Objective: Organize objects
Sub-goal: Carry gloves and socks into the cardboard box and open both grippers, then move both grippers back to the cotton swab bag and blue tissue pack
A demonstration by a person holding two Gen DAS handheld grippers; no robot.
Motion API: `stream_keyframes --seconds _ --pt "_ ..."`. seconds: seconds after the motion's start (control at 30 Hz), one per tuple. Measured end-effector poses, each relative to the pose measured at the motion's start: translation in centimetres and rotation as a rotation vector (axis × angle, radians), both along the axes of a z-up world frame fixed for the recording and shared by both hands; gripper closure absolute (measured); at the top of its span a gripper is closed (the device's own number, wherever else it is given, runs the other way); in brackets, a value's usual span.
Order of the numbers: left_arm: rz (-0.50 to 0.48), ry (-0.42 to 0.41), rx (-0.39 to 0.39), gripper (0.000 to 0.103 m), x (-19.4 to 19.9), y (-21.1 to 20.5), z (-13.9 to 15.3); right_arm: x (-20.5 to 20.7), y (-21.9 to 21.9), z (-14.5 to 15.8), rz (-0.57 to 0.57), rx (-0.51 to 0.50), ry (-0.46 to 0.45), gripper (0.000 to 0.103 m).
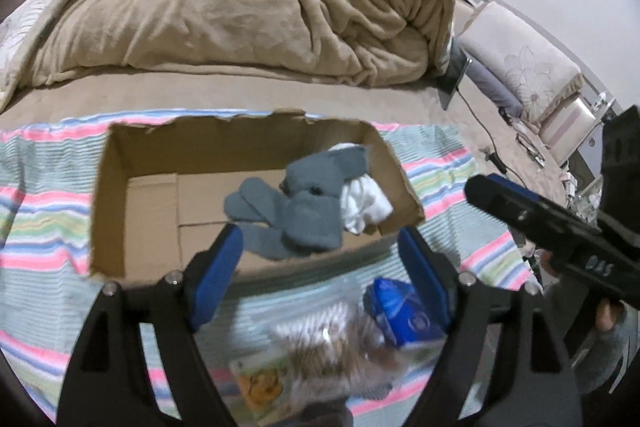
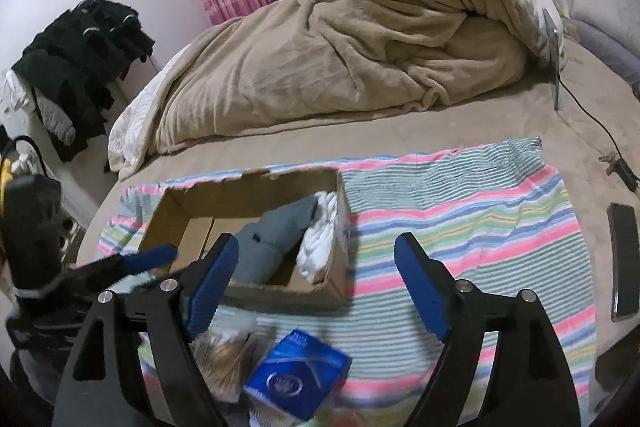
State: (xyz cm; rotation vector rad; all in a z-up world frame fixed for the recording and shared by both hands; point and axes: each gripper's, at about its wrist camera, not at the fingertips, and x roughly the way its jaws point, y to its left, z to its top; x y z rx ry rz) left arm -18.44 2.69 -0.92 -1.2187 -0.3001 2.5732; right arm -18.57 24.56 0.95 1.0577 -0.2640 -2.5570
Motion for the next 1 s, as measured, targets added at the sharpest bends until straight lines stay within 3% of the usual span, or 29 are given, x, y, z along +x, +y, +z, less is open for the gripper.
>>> stream_keyframes --seconds 0.23,0.47,1.0 --pt "0.025 0.037 -0.007 0.021 4.0 -1.6 0.9 2.7 -1.6 0.2 0.035 0.054 0.027 0.014" --pt "0.03 0.023 -0.013 0.021 6.4 -1.8 -0.6 4.7 -2.8 -0.8 0.073 0.092 0.028 0.009" --pt "0.009 -0.04 -0.034 0.021 7.5 -0.8 -4.4 5.1 -3.1 -5.6 0.096 0.115 -0.082 0.009"
